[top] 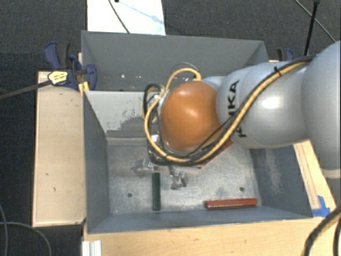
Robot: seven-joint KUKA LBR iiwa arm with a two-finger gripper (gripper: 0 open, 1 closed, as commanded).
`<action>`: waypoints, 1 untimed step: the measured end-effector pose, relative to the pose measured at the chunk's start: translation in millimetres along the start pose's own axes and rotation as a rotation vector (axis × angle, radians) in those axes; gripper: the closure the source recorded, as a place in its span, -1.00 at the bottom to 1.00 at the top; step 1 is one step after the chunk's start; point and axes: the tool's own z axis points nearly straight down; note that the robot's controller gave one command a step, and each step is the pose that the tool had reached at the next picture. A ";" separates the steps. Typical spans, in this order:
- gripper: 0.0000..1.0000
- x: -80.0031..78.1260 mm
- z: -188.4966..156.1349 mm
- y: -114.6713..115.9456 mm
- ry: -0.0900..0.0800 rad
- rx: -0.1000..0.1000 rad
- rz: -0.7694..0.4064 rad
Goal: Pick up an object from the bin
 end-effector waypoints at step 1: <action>-1.00 -3.3 31.2 17.0 0.003 -0.006 -0.380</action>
Offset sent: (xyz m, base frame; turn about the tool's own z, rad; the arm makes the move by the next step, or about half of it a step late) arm -0.0137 0.0087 -0.0305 -0.3803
